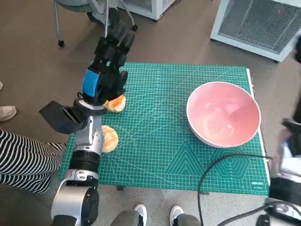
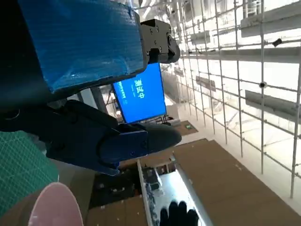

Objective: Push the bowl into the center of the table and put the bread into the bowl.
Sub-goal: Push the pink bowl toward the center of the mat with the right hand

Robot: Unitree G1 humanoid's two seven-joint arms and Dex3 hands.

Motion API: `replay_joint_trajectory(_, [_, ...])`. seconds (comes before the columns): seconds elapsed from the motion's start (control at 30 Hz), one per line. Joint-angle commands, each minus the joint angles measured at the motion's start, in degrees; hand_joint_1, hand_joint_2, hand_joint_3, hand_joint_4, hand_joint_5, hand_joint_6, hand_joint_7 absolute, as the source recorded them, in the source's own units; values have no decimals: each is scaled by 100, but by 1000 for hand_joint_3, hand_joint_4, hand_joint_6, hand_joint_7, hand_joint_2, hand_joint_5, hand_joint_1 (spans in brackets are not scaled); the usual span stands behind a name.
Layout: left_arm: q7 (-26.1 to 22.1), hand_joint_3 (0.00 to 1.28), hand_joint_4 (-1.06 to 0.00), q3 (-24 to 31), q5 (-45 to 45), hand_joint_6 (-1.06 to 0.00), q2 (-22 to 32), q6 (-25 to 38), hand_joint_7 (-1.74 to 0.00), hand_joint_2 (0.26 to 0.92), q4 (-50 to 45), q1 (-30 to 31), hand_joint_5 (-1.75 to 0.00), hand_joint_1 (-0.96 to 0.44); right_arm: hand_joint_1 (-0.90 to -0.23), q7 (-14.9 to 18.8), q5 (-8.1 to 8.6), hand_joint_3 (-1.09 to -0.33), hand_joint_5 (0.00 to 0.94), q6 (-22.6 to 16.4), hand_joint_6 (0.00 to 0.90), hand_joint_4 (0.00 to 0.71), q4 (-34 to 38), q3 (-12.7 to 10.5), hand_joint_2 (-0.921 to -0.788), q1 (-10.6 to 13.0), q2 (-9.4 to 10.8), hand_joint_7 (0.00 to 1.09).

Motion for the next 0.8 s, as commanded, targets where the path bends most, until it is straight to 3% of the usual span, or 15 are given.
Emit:
replay_joint_trajectory(0.03, [-45, 419, -17, 46, -47, 1, 35, -62, -363, 921, 111, -60, -200, -680, -715, -169, 90, -823, 0, 22, -1, 138, 740, -139, -921, -35, -110, 431])
replay_joint_trajectory(0.5, [-48, 416, -32, 111, -92, 1, 40, -15, -376, 921, 201, -132, -181, -676, -696, -219, 276, -872, 0, 139, -1, 135, 2246, -171, -921, -352, -88, 398])
replay_joint_trajectory(0.8, [-37, 412, -37, 136, -50, 1, 87, -14, -379, 921, 167, -111, -168, -681, -674, -66, 434, -861, 5, 406, 6, 146, 3018, -188, -921, -559, 81, 394])
